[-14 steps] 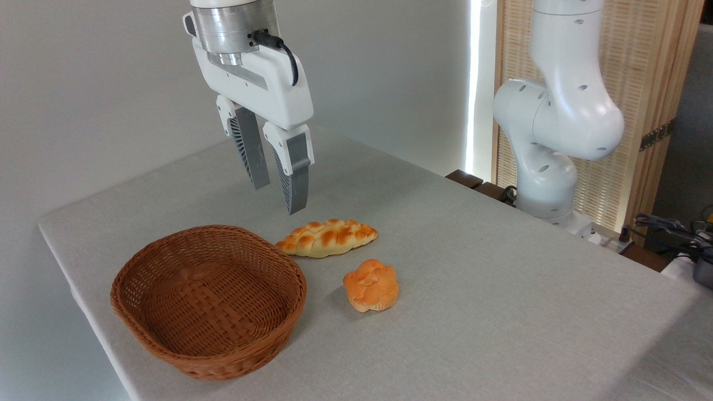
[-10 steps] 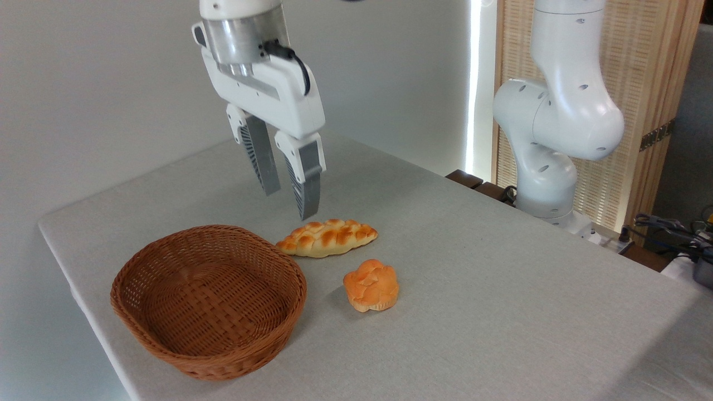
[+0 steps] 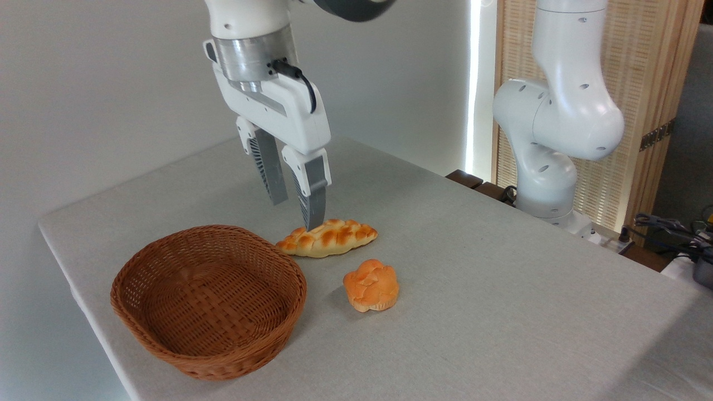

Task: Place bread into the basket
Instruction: 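Move the gripper down over the small round orange bun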

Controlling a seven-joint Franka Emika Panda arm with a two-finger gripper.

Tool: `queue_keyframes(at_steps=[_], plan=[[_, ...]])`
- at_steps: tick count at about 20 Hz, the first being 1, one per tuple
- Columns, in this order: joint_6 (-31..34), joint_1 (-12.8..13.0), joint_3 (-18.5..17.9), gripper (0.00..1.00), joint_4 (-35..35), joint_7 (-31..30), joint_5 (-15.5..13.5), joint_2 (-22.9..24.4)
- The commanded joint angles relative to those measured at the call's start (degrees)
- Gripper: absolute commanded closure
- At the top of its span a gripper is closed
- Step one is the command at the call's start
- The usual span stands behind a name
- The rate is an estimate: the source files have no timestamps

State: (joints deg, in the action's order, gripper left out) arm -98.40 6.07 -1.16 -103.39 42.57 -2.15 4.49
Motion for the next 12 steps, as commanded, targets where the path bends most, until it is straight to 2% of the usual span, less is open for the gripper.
queue_keyframes(at_steps=[1, 3, 6, 8, 12], plan=[[-3.2, 0.0, -1.7, 0.00, -8.2, 2.9, 0.3, 4.8], [-5.6, 0.0, -1.7, 0.00, -12.7, 5.4, 0.7, 6.3], [-8.8, 0.0, -3.1, 0.00, -18.7, 9.3, 4.8, 7.6], [-9.9, 0.2, -3.9, 0.00, -21.1, 10.8, 5.0, 7.3], [-18.6, 0.2, -4.0, 0.00, -28.8, 12.0, 5.1, 6.9]])
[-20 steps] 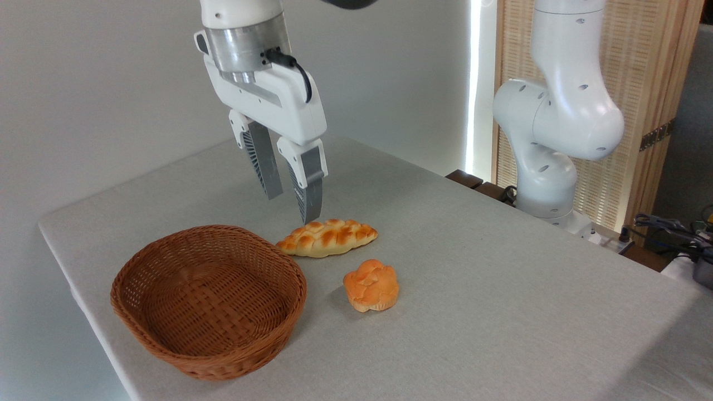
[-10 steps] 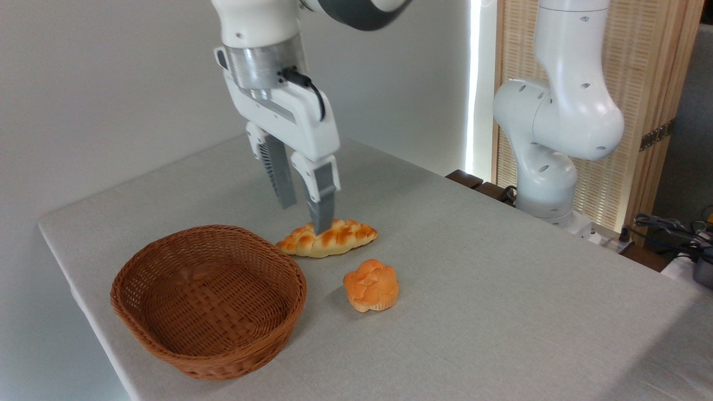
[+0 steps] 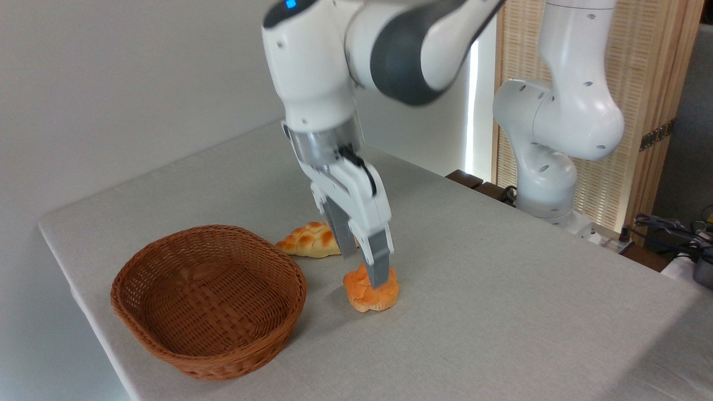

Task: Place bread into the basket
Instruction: 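Close the gripper on the orange bun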

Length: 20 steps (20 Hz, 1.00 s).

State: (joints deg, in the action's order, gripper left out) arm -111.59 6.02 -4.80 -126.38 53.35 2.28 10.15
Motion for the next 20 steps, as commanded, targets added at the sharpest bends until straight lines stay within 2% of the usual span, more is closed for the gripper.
queue_keyframes(at_steps=[1, 3, 4, 5, 6, 20], plan=[[-6.4, 0.3, -0.4, 0.00, -6.8, 1.1, 0.7, 0.8], [-7.0, 0.4, -0.4, 0.03, -7.5, 1.2, 0.6, 0.7], [-7.0, 0.4, -0.4, 0.21, -7.5, 1.2, 0.6, 0.5], [-7.0, 0.4, -0.4, 0.47, -7.5, 1.2, 0.6, 0.5], [-7.0, 0.4, -0.4, 0.58, -7.5, 1.2, 0.6, 0.5], [-4.8, 0.4, -0.4, 0.58, -7.0, 1.2, 0.6, 0.5]])
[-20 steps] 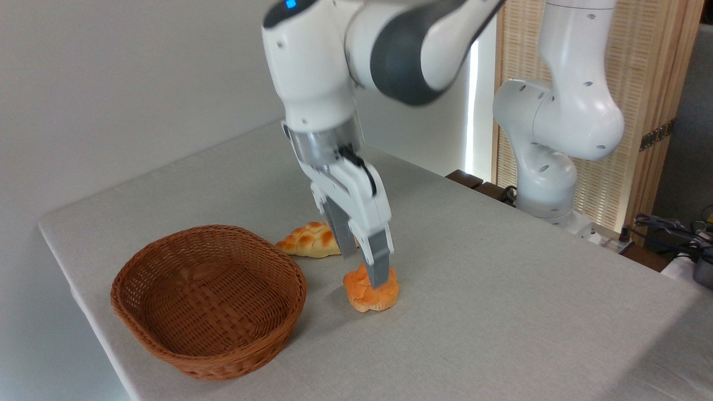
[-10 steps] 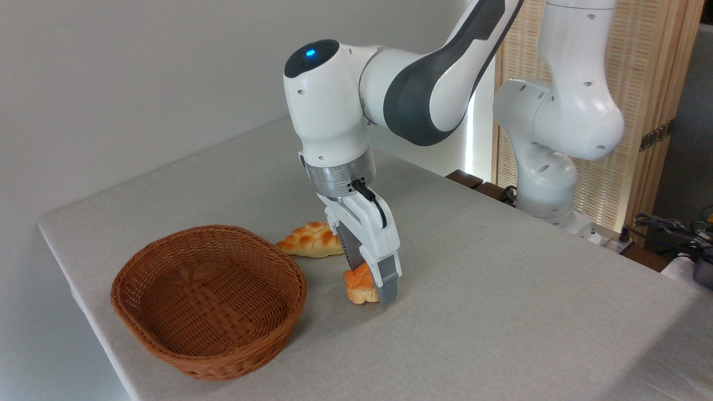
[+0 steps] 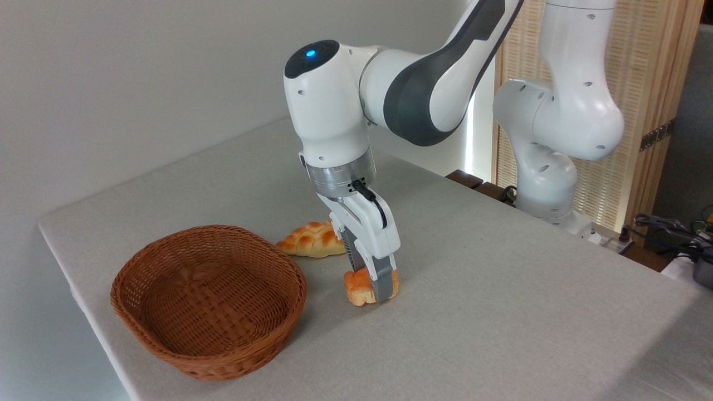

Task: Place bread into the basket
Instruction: 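Close the gripper on the orange bun, then lift the bun and carry it over the wicker basket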

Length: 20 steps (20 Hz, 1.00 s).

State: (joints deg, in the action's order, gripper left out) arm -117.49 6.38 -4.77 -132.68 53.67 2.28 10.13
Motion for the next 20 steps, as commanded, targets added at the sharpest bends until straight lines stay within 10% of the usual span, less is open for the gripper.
queue_keyframes(at_steps=[1, 8, 20], plan=[[2.3, 0.0, -0.4, 0.58, -0.2, 1.0, 0.6, 0.7], [14.6, 0.1, -0.3, 0.58, 15.8, 0.7, -4.5, 0.3], [-3.4, 0.3, 3.4, 0.54, 26.2, 0.1, -15.0, -14.9]])
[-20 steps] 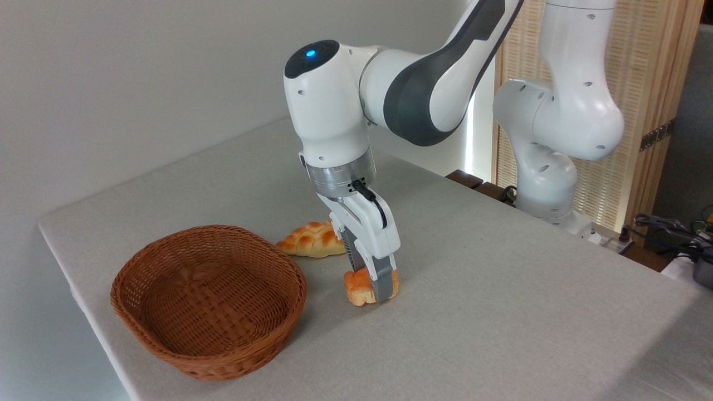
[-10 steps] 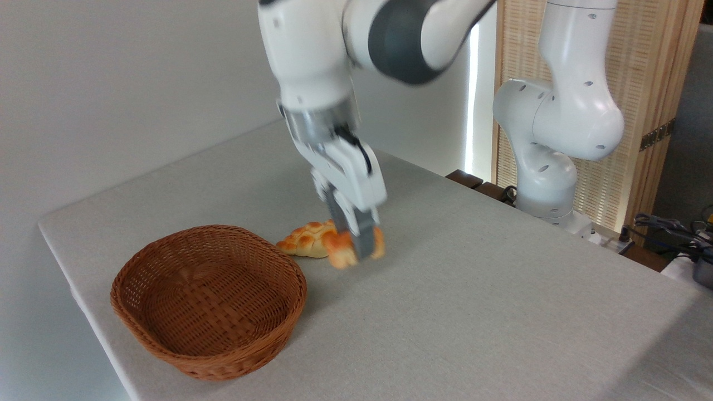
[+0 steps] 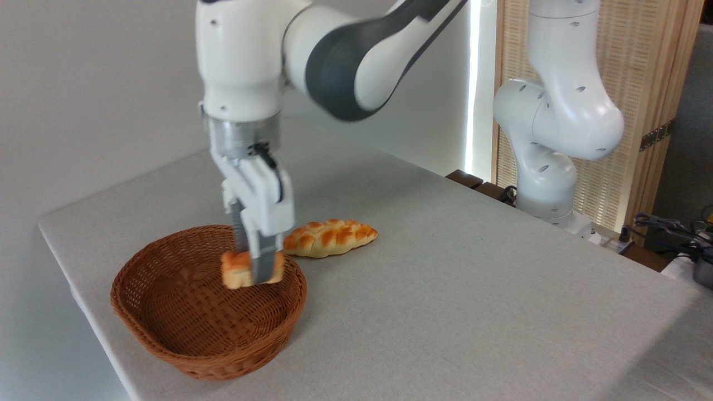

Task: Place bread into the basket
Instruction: 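Lift the bun and carry it over the wicker basket, then lower the bun into the basket and open the gripper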

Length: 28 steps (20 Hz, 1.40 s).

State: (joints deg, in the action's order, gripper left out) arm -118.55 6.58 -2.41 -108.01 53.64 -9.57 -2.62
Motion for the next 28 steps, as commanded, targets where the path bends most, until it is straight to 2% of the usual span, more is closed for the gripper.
queue_keyframes(at_steps=[1, 2, 3, 5, 6, 13, 17, 18, 23, 26, 28], plan=[[-3.4, 0.1, 1.4, 0.50, 1.6, 0.1, -3.9, -2.6], [-4.3, 0.1, 1.5, 0.49, 1.6, 0.0, -4.1, -2.9], [-4.8, 0.1, 1.6, 0.41, 1.6, 0.0, -4.1, -3.3], [-5.1, 0.1, 2.5, 0.11, 1.6, 0.0, -3.7, -4.1], [-5.3, 0.1, 2.5, 0.00, 1.5, 0.2, -3.3, -4.4], [-6.3, 0.0, 2.5, 0.00, 1.4, 0.8, -3.0, -4.9], [-6.4, 0.0, 2.5, 0.00, 1.5, 0.8, 1.8, -4.9], [-6.4, 0.0, 2.5, 0.00, 1.5, 0.8, 2.0, -4.9], [-6.4, -0.1, 2.3, 0.00, 1.6, 0.3, 1.7, -4.8], [-5.0, -0.3, 2.0, 0.00, 4.2, -2.4, 0.4, -2.9], [-3.1, -0.6, 2.0, 0.00, 6.4, -3.5, 0.6, -1.1]])
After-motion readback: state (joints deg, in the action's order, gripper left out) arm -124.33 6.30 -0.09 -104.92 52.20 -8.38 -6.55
